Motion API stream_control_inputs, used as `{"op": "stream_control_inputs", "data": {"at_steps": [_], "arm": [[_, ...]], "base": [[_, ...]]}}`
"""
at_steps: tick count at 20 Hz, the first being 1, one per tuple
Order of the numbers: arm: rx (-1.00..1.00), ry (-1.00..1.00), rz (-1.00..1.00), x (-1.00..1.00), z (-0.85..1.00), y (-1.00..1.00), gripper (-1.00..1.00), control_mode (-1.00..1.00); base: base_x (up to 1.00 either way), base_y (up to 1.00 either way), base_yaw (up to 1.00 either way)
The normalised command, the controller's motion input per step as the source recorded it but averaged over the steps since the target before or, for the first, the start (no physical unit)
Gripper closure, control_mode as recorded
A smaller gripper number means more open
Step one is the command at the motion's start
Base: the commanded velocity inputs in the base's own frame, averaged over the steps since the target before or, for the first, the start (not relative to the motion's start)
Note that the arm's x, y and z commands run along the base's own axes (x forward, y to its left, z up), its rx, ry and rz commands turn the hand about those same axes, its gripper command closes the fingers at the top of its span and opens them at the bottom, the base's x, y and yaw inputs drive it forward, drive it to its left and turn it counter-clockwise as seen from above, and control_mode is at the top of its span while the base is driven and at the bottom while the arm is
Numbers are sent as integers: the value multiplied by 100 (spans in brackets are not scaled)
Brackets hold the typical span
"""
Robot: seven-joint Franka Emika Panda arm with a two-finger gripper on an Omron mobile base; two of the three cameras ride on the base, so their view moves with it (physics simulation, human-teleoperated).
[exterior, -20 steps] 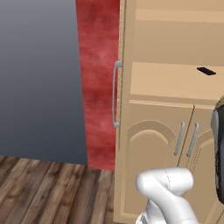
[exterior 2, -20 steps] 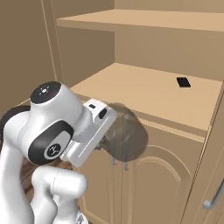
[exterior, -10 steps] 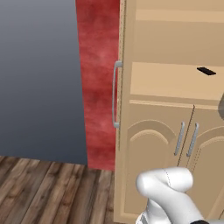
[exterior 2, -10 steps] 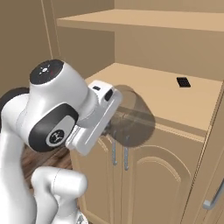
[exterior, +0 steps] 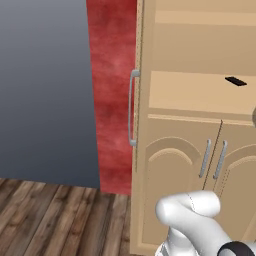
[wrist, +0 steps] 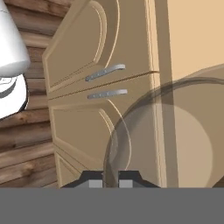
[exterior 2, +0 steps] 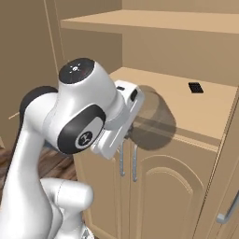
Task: Pick the jar and candle from the dining table and place them in the open cabinet. Close the cabinet after placing the objects.
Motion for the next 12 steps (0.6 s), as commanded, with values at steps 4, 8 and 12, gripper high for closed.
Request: {"op": "stream_control_inputs", "data": {"at_steps": [4,8,12], "arm": [[-5,0,0,47,3,-11,100,-100],[-1,0,0,46,1,-17,100,-100],[-1,0,0,46,0,-23,100,-100]], "base": [[0,0,0],[0,0,0],[0,0,0]]}}
